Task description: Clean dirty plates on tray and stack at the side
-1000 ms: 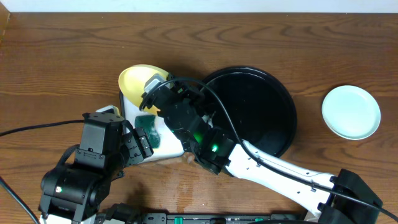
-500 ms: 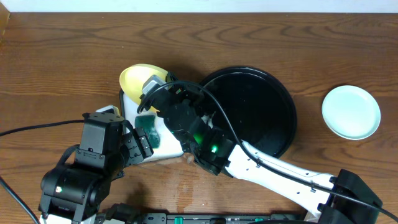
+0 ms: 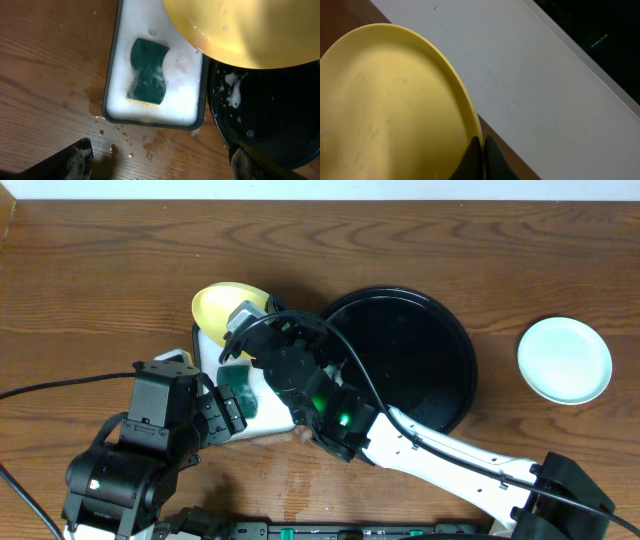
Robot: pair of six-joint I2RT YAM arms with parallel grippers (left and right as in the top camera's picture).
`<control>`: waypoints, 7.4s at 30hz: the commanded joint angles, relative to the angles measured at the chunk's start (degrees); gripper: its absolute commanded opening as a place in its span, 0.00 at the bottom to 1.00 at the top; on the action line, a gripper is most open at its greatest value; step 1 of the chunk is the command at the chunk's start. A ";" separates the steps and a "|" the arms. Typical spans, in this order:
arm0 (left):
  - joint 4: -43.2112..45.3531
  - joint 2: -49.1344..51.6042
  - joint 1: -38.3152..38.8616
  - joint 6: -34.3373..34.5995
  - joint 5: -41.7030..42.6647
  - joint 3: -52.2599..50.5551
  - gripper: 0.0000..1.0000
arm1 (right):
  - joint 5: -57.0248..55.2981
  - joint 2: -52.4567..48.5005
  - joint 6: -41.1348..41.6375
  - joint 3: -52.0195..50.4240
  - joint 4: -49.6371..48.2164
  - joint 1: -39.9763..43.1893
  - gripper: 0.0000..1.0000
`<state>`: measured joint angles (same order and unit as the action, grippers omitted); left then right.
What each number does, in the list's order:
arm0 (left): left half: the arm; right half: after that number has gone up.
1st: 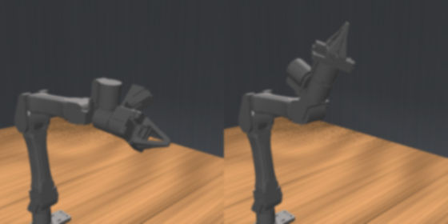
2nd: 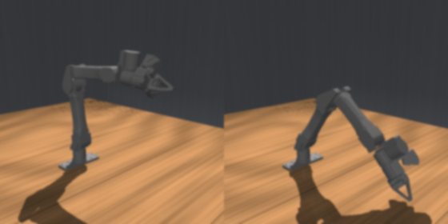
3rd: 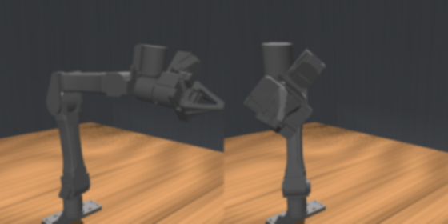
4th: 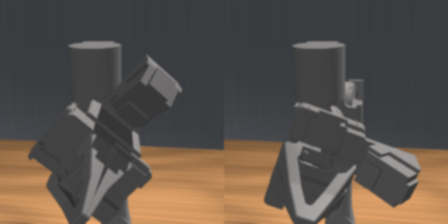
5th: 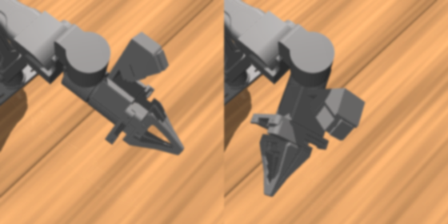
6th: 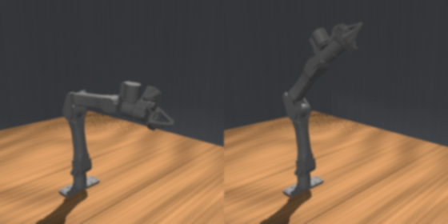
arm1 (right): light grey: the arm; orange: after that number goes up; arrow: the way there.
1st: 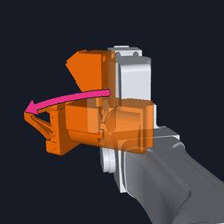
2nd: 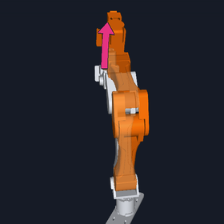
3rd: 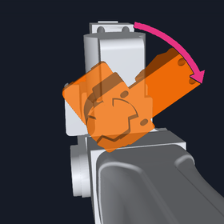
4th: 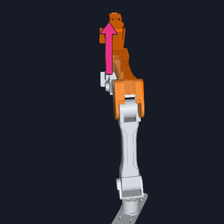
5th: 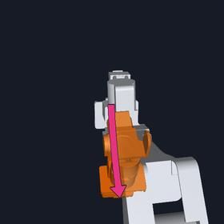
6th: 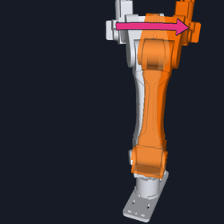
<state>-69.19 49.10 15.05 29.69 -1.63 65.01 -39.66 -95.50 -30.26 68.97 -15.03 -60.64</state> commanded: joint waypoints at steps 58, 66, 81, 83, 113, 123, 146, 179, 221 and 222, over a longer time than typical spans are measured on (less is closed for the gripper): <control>-0.22 -0.07 -0.24 -0.74 -0.07 0.94 0.88 | -1.40 1.53 -8.37 1.55 -4.90 -1.84 0.01; -0.22 -0.07 -0.24 -0.74 -0.07 0.96 0.88 | -1.62 1.53 -2.69 1.55 1.42 -1.38 0.01; -0.22 -0.07 -0.24 -0.74 -0.07 0.94 0.88 | -12.04 1.53 11.98 1.55 3.80 -1.16 0.01; -0.22 -0.07 -0.24 -0.74 -0.07 0.96 0.88 | -7.50 1.53 12.04 1.55 7.32 -1.18 0.01; -0.22 -0.07 -0.24 -0.74 -0.07 0.94 0.88 | 45.94 15.32 57.44 -2.49 62.29 78.16 0.01; -0.22 -0.07 -0.24 -0.74 -0.07 0.94 0.88 | 42.29 14.80 59.63 -13.84 52.30 100.89 0.01; -0.22 -0.07 -0.24 -0.74 -0.07 0.94 0.88 | 78.73 38.21 44.72 -19.12 51.45 85.29 0.59; -0.22 -0.07 -0.24 -0.74 -0.07 0.94 0.88 | 73.83 80.74 4.48 -29.51 54.77 57.92 0.99; -0.22 -0.07 -0.24 -0.74 -0.07 0.90 0.88 | 53.02 95.12 28.09 -68.65 18.10 58.07 0.99; -0.22 -0.07 -0.24 -0.74 -0.07 0.90 0.88 | 53.02 95.12 28.09 -68.65 18.08 58.07 0.99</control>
<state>-69.21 49.10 15.00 29.69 -1.63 65.01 14.04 -0.69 -3.11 0.38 2.74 -2.24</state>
